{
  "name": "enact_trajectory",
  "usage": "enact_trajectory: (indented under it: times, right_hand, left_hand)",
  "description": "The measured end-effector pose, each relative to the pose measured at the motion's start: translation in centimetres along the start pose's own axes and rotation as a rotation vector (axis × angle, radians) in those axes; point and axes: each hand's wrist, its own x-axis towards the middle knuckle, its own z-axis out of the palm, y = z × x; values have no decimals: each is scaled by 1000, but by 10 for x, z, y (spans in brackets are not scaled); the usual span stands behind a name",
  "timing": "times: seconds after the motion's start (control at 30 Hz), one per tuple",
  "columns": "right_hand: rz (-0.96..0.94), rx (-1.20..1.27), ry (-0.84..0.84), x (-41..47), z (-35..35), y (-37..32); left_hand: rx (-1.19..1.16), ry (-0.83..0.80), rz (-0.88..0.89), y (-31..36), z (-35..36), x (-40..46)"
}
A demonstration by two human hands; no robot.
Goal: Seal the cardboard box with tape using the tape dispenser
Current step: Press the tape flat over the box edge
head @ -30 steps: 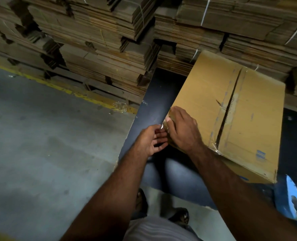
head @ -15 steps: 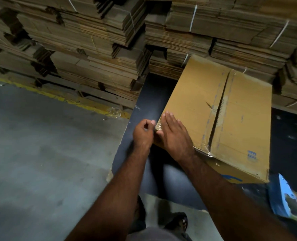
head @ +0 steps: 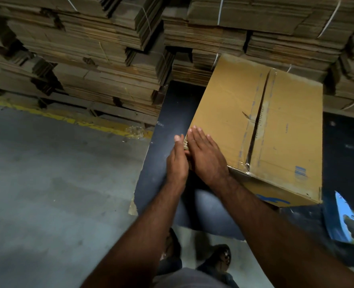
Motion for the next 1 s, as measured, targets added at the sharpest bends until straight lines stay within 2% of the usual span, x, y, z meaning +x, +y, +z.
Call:
enact_trajectory:
  times: [0.07, 0.13, 0.17, 0.23, 0.37, 0.47, 0.57, 0.77, 0.93, 1.0]
  right_hand:
    - [9, 2, -1, 0, -3, -1]
    - [0, 19, -15, 1, -4, 0]
    - [-6, 25, -27, 1, -5, 1]
    - [-6, 36, -24, 2, -3, 2]
    - [-29, 108, -21, 0, -5, 4]
    - [-43, 111, -24, -1, -9, 3]
    - [-47, 102, -50, 0, -9, 3]
    - [-46, 78, -48, 0, -2, 5]
    - [-23, 43, 8, 0, 5, 4]
    - [-23, 35, 35, 1, 7, 2]
  left_hand:
    - [128, -88, -58, 6, -6, 15]
    - [143, -50, -100, 12, -14, 20]
    - [97, 14, -62, 15, -17, 14]
    - [25, 107, 128, 17, -20, -6]
    - [185, -17, 421, 9, -14, -40]
    - [326, -47, 504, -4, -1, -35]
    - [360, 32, 476, -5, 10, -35]
    - [263, 103, 322, 11, 21, -23]
    - [-63, -50, 71, 6, 10, 1]
    - [-38, -135, 31, 6, 1, 4]
